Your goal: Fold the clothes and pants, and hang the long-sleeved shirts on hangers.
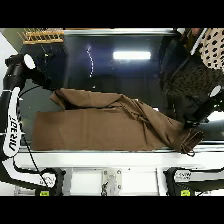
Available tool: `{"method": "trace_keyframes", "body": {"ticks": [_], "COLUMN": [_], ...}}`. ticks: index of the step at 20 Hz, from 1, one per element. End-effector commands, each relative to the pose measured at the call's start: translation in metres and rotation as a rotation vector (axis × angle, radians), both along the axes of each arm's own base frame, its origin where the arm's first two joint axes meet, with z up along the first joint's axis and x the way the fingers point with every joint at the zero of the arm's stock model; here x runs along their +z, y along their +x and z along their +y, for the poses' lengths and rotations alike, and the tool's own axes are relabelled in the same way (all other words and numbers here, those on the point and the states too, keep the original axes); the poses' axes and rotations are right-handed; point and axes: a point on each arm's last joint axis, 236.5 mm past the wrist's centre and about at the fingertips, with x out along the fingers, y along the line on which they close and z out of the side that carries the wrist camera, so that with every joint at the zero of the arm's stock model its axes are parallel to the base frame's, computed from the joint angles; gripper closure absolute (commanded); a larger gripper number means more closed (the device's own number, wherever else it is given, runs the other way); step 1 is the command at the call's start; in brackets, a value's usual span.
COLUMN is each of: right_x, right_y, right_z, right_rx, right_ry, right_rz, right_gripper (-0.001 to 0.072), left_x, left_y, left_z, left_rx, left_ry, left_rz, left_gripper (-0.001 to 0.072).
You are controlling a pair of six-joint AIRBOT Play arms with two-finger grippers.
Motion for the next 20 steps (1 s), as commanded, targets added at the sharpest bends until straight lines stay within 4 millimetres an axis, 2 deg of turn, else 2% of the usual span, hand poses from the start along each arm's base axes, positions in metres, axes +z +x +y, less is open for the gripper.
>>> {"method": "trace_keyframes", "body": {"ticks": [1, 5, 7, 9, 14, 17, 20], "right_x": [0.044, 0.109, 0.131, 0.142, 0.167, 0.175, 0.177], "right_y": [0.058, 0.134, 0.164, 0.183, 0.212, 0.219, 0.22], "right_z": [-0.028, -0.064, -0.079, -0.088, -0.105, -0.11, -0.115], "right_rx": [-0.07, -0.16, -0.195, -0.206, -0.244, -0.245, -0.203], "right_ry": [-0.134, -0.28, -0.333, -0.369, -0.429, -0.451, -0.485], "right_rz": [-0.236, -0.572, -0.712, -0.805, -0.966, -1.014, -1.021], "right_gripper": [0.0693, 0.0693, 0.0693, 0.0693, 0.0693, 0.0693, 0.0693], "left_x": [0.032, 0.085, 0.097, 0.096, 0.072, 0.073, 0.072], "left_y": [0.021, 0.064, 0.08, 0.091, 0.113, 0.121, 0.119], "left_z": [0.012, 0.025, 0.026, 0.028, 0.03, 0.031, 0.03], "left_rx": [0.023, 0.046, 0.047, 0.05, 0.054, 0.057, 0.056], "left_ry": [0.007, 0.022, 0.027, 0.03, 0.03, 0.032, 0.032], "left_rz": [-0.1, -0.329, -0.411, -0.446, -0.463, -0.498, -0.487], "left_gripper": [0.0703, 0.0703, 0.0703, 0.0702, 0.0702, 0.0703, 0.0703]}}
